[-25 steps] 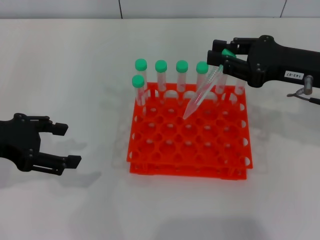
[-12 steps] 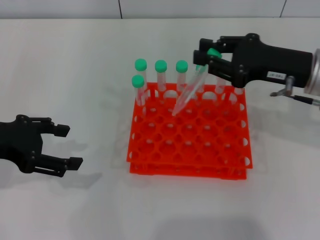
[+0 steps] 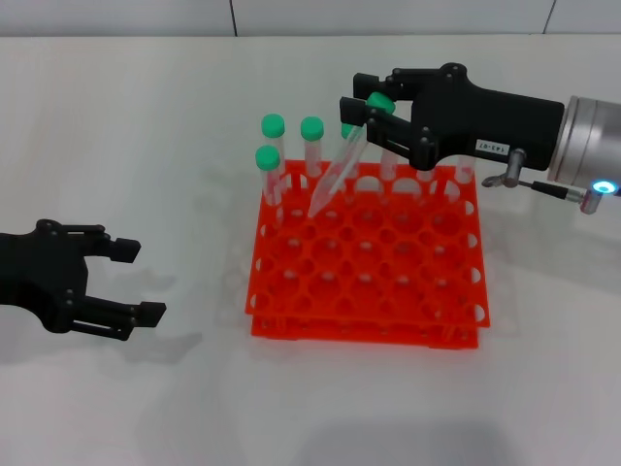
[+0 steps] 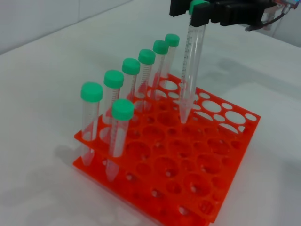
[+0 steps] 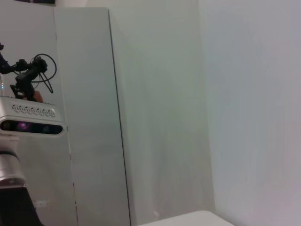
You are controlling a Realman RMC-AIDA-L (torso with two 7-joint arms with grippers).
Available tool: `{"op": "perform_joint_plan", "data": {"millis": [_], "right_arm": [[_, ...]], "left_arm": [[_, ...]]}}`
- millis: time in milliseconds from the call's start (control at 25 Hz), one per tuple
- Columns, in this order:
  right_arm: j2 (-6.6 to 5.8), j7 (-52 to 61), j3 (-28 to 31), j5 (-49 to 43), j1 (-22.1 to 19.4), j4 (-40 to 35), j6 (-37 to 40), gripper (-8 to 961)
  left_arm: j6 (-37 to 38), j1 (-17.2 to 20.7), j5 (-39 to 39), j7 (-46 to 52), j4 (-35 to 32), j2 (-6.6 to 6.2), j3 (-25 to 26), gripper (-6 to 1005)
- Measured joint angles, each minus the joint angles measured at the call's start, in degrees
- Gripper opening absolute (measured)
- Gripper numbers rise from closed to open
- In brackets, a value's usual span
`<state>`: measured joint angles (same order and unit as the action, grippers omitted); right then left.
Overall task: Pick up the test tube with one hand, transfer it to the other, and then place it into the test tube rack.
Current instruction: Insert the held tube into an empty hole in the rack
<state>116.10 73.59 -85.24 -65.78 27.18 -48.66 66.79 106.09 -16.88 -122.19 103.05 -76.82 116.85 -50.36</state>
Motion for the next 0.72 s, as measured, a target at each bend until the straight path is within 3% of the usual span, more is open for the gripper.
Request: {"op": "perform_joint_plan", "data": {"millis": [720], "right_arm": [[0.08, -2.68, -4.29, 3.74, 0.27, -0.66, -5.93, 281]], "left_arm": [[-0.18, 0.45, 0.47, 0.8, 0.2, 1.37, 0.0, 893]]}}
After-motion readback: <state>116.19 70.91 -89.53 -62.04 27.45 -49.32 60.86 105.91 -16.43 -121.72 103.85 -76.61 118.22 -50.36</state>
